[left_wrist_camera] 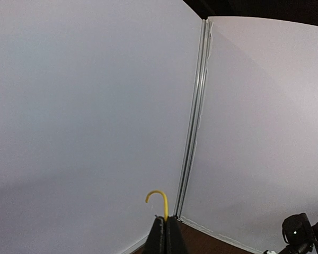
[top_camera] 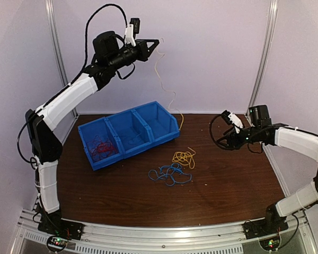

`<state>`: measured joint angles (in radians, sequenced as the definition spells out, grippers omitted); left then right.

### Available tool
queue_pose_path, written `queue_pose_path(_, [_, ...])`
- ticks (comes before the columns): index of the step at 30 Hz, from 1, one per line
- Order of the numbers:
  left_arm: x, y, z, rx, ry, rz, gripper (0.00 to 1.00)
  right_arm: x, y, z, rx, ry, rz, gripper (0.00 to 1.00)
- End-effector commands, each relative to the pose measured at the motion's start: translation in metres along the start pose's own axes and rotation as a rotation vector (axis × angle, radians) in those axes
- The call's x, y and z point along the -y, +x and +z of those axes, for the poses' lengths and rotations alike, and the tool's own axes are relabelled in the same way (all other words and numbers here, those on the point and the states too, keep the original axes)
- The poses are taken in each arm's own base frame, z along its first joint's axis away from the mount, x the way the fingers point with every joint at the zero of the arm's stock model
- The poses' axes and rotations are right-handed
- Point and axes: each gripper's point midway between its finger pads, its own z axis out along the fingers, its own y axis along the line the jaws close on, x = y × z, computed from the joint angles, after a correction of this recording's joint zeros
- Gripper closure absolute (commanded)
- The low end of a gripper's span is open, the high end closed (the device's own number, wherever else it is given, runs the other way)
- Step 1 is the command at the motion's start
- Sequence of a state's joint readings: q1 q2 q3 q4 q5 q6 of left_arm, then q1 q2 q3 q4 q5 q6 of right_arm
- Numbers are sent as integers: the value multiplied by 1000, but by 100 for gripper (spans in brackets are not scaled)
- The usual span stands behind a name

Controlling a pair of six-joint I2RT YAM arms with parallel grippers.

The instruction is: Untangle the cables

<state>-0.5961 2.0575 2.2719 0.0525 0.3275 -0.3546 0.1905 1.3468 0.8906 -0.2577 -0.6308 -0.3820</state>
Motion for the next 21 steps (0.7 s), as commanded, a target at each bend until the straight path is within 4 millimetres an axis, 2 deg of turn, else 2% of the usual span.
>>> queue_pose_path(1, [-15,3,5,27,-26,16,100,2,4,1,0,1,-1,37])
queue_pose_path(8, [-45,26,4,-6,-85,11,100,4,7,2,-7,2,2,37])
queue_pose_path(14, [-89,74,1,-83,-137,-55,100,5,10,2,-14,2,4,37])
queue_pose_path(17, [-108,92,-3,-110,-150,-87,100,5,11,3,-16,0,3,37])
queue_pose_path(21, [-120,115,-8,-158,-153,-112,100,5,13,5,-23,-3,4,37])
